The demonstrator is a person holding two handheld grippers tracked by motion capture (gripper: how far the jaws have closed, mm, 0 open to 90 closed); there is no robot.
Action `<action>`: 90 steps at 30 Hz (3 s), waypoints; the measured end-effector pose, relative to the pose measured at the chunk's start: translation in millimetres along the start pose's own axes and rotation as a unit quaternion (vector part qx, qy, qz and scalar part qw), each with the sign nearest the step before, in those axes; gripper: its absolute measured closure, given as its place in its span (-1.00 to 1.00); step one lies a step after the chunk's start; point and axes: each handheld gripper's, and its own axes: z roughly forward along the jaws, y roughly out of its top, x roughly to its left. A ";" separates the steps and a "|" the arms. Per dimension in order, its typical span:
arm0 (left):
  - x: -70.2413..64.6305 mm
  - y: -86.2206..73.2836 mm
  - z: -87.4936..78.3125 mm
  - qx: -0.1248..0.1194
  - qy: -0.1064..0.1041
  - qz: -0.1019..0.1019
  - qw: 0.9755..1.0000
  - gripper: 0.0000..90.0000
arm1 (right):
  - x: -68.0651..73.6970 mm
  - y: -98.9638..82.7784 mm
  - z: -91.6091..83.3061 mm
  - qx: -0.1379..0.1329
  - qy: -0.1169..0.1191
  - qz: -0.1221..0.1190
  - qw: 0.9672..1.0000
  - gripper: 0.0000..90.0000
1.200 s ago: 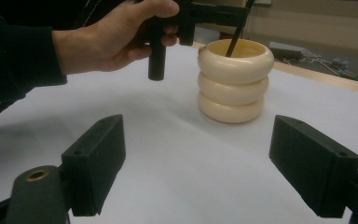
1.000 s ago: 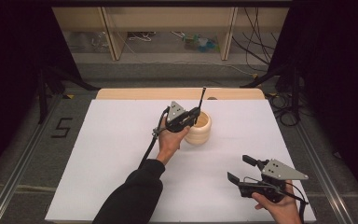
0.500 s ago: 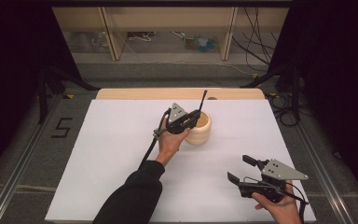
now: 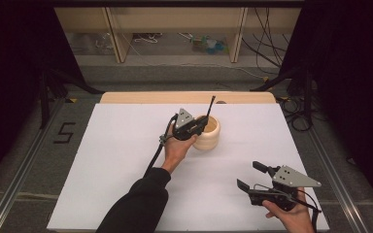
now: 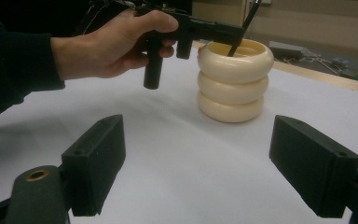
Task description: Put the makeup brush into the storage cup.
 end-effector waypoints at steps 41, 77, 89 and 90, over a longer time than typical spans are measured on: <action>0.6 27.0 -62.9 0.004 -0.033 -0.004 0.999 -0.41 | 0.0 0.1 -1.9 0.002 -0.009 -0.001 1.000 -0.57; -8.9 17.4 -120.3 0.021 -0.045 0.046 0.998 -0.48 | -0.4 0.8 -4.9 -0.004 -0.006 -0.004 1.000 -0.57; -9.2 5.3 -139.2 0.028 -0.039 0.048 0.998 -0.49 | 0.8 1.0 -5.6 0.000 -0.006 -0.001 1.000 -0.57; -9.3 4.8 -140.5 0.030 -0.039 0.048 0.998 -0.49 | 0.7 0.9 -5.2 -0.001 -0.003 -0.001 1.000 -0.57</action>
